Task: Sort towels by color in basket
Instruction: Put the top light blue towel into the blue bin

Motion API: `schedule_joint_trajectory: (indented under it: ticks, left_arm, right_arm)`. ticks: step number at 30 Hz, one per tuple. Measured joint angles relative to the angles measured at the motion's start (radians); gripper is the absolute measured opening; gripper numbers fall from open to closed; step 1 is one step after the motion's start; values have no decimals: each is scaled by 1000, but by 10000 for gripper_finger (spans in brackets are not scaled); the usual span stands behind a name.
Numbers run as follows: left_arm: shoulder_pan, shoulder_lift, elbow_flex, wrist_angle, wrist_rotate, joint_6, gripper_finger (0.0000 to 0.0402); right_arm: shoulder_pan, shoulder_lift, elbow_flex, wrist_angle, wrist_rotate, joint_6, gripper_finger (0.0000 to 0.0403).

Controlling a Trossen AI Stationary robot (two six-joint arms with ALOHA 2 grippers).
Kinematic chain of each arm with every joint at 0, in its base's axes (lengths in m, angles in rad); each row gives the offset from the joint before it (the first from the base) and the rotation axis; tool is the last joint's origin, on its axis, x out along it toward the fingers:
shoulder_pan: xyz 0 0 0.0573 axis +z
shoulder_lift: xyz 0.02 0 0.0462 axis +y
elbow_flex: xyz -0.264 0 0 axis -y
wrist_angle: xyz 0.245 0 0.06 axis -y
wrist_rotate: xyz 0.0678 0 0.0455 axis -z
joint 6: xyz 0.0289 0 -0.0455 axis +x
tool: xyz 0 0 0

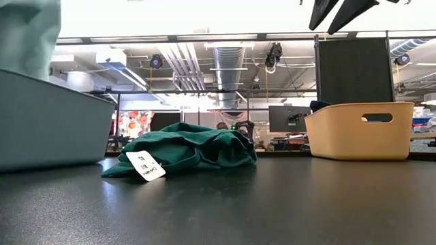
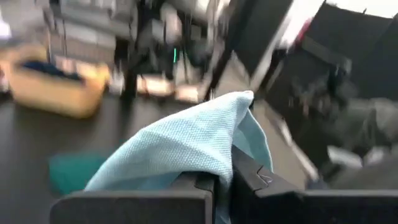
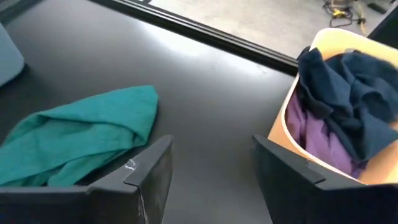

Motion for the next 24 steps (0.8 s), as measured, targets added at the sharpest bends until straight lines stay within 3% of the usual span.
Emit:
schedule_joint_trajectory:
  ticks: [4,7,9,13,16,20,24]
  left_arm:
    - [0,-1,-33,197,-14,133,0]
    - [0,3,-42,164,-27,107,0]
    - [0,1,-45,57,-35,16,0]
    - [0,-2,-34,-292,-44,-315,0]
    - [1,-1,-25,-483,36,-525,0]
    - [1,2,37,-496,176,-610,0]
    - [1,17,128,-502,247,-655,0]
  right_arm:
    - [-26,0,0,0,1,-61,206]
    - [-35,0,0,1,2,-104,206]
    - [-37,0,0,3,1,-133,206]
    - [-37,-1,0,3,-5,-187,206]
    - [-37,-2,0,2,-31,-239,206]
    - [-37,-5,0,1,-81,-319,206]
    - [-37,-14,0,0,-87,-355,206]
